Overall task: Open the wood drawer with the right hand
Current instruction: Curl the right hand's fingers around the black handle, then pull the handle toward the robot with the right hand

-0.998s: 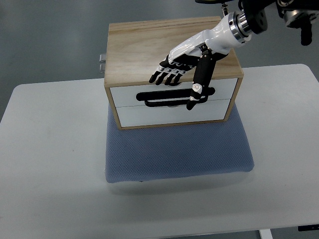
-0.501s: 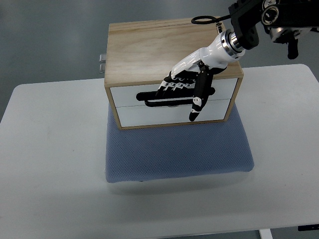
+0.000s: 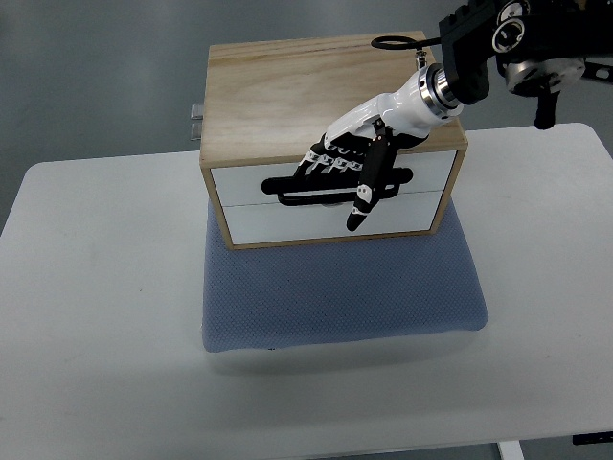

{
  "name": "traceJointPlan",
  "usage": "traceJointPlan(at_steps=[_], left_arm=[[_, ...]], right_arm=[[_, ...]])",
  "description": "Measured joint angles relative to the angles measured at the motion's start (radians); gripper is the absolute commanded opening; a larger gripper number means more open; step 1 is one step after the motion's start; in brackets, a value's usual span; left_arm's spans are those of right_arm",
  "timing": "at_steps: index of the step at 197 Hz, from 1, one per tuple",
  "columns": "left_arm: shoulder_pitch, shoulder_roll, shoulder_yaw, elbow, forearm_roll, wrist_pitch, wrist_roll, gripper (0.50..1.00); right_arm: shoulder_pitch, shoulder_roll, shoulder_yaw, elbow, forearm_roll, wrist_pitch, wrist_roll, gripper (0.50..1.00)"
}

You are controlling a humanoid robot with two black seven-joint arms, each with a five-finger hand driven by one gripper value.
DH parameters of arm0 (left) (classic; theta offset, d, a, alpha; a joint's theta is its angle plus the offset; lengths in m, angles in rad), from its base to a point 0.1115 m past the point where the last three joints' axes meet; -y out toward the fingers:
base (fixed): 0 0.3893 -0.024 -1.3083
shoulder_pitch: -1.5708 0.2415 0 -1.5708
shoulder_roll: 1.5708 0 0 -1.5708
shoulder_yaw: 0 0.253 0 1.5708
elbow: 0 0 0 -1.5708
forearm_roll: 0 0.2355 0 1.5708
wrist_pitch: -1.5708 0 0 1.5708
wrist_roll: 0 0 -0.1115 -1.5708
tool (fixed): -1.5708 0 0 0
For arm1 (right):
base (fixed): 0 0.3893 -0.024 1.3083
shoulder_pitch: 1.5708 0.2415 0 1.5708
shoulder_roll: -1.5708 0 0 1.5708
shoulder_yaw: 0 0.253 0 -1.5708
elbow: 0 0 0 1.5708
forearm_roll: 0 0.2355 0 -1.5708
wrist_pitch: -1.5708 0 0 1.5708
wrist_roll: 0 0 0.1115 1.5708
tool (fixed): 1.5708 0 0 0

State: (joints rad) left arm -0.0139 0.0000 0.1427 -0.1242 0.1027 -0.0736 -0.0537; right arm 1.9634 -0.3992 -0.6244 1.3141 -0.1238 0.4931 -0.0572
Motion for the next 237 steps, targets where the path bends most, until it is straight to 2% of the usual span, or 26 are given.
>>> traceJointPlan(at_steps=[131, 237], left_arm=[[0.0, 0.0, 0.0, 0.0, 0.0, 0.0, 0.0, 1.0], [0.0, 0.0, 0.0, 0.0, 0.0, 0.0, 0.0, 1.0]], right_arm=[[-0.043, 0.023, -0.001, 0.0, -0.002, -0.061, -0.028, 0.944], [-0.046, 0.021, -0.011, 0.001, -0.007, -0.042, -0.03, 0.944]])
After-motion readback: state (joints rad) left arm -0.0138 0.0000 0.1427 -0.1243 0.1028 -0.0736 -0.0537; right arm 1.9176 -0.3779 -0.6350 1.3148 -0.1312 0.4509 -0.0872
